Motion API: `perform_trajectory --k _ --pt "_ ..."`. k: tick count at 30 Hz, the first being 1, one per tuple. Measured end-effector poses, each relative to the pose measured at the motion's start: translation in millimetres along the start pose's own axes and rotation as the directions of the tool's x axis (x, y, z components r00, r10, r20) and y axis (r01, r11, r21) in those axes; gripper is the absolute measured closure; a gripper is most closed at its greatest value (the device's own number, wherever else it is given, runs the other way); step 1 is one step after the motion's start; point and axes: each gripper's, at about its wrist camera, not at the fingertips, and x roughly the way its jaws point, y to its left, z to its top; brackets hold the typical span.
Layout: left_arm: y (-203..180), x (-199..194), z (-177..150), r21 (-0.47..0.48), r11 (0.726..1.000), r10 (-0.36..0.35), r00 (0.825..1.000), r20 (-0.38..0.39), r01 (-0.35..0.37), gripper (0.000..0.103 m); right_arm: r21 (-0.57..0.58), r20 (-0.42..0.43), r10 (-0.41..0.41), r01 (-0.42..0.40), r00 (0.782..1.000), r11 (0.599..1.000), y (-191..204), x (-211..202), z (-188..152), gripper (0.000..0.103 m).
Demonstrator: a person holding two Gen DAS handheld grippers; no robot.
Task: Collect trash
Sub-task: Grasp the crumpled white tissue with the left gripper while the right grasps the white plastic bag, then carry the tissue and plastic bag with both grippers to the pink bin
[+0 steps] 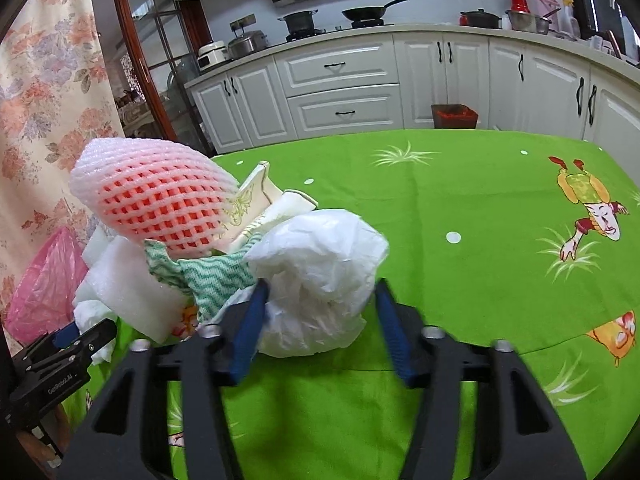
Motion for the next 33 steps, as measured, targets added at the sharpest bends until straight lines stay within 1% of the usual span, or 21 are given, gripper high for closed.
perform_trajectory --k 1,4,6,10,16,20,22,24,28,33 --pt "1 1 0 -0.004 1.000 0.002 1.000 -0.005 -0.002 0.052 -0.004 0.000 0.003 -0.003 1.000 1.000 1 0 0 0.065" --pt "6 3 1 -0.021 1.000 0.004 1.000 -0.013 -0.004 0.060 -0.014 0.005 0.002 -0.002 1.000 1.000 2 0 0 0.070" --pt "9 3 1 -0.032 0.999 0.001 1.000 -0.010 -0.002 0.067 -0.013 0.012 0.002 -0.002 1.000 1.000 2 -2 -1 0.073" --pt "9 -1 1 -0.031 1.000 0.000 1.000 0.014 0.000 0.073 0.015 0.031 -0.009 0.009 0.999 1.000 -4 -6 -1 0.075" --pt "-4 -15 -2 0.013 1.000 0.006 0.997 0.078 -0.007 0.074 0.050 0.045 -0.018 0.016 0.999 0.999 -11 -9 -1 0.077" --pt "-9 -24 -5 0.036 0.999 -0.010 0.993 0.118 0.006 0.074 0.033 0.055 -0.018 0.017 0.998 0.999 -8 -12 -1 0.077" --pt "-12 -29 -9 0.042 0.999 -0.019 0.993 0.120 0.014 0.074 0.022 0.081 -0.018 0.017 0.997 1.000 -6 -18 -2 0.077" --pt "-13 -34 -14 0.051 0.998 -0.026 0.992 0.124 0.020 0.074 -0.007 0.088 -0.027 0.028 0.996 1.000 -2 -23 -6 0.077" --pt "-14 -48 -26 0.077 0.997 -0.036 0.990 0.136 0.025 0.074 -0.009 0.078 0.001 0.000 0.997 1.000 1 -40 -20 0.077" --pt "-12 -64 -40 0.090 0.996 -0.041 0.988 0.148 0.028 0.074 -0.052 0.081 0.048 -0.044 0.996 0.998 14 -65 -36 0.077"
